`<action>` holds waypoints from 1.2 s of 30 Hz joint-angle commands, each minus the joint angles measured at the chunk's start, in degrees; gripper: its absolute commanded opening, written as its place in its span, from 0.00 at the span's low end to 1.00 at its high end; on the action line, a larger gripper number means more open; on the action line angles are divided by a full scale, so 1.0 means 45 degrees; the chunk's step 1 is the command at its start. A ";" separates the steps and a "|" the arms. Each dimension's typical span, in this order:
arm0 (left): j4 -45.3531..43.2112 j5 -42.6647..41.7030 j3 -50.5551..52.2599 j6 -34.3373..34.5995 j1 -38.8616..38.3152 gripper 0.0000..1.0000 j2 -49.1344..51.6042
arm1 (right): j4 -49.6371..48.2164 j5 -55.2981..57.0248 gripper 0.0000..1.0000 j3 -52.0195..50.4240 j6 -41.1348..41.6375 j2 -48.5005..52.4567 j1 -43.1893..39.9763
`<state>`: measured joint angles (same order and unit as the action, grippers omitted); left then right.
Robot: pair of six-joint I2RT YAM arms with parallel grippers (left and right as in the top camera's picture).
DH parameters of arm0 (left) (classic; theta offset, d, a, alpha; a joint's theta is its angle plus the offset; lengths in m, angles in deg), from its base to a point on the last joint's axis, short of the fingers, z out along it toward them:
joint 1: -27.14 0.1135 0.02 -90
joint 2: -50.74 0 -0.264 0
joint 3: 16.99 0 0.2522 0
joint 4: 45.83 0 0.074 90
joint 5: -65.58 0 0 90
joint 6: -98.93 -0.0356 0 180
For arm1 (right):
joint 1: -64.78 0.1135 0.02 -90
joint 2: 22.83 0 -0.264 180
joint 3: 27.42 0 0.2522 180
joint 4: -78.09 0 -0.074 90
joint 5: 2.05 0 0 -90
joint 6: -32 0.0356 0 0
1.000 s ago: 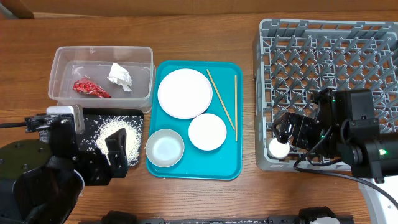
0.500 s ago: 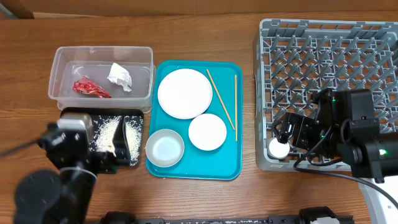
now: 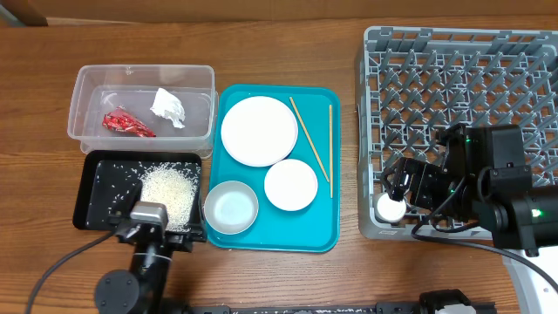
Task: Sort waste into correct bins and load items into the dishwasher
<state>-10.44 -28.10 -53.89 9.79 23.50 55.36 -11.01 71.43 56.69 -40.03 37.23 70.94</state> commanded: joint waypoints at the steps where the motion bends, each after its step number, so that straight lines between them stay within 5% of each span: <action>1: -0.1044 -0.0816 0.1608 -0.0199 0.0058 1.00 -0.1001 | -0.0073 -0.0063 1.00 0.0180 -0.0044 -0.0068 0.0083; 16: -0.3793 -0.0753 0.5008 0.0189 0.0058 1.00 -0.0947 | -0.0073 -0.0063 1.00 0.0180 -0.0044 -0.0068 0.0083; 36: -0.3876 -0.0719 0.5037 0.0180 0.0053 1.00 -0.0908 | -0.0073 -0.0063 1.00 0.0185 -0.0044 -0.0068 0.0083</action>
<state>-27.45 -31.29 -31.86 10.23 23.48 51.71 -11.03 71.41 56.69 -40.05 37.23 70.94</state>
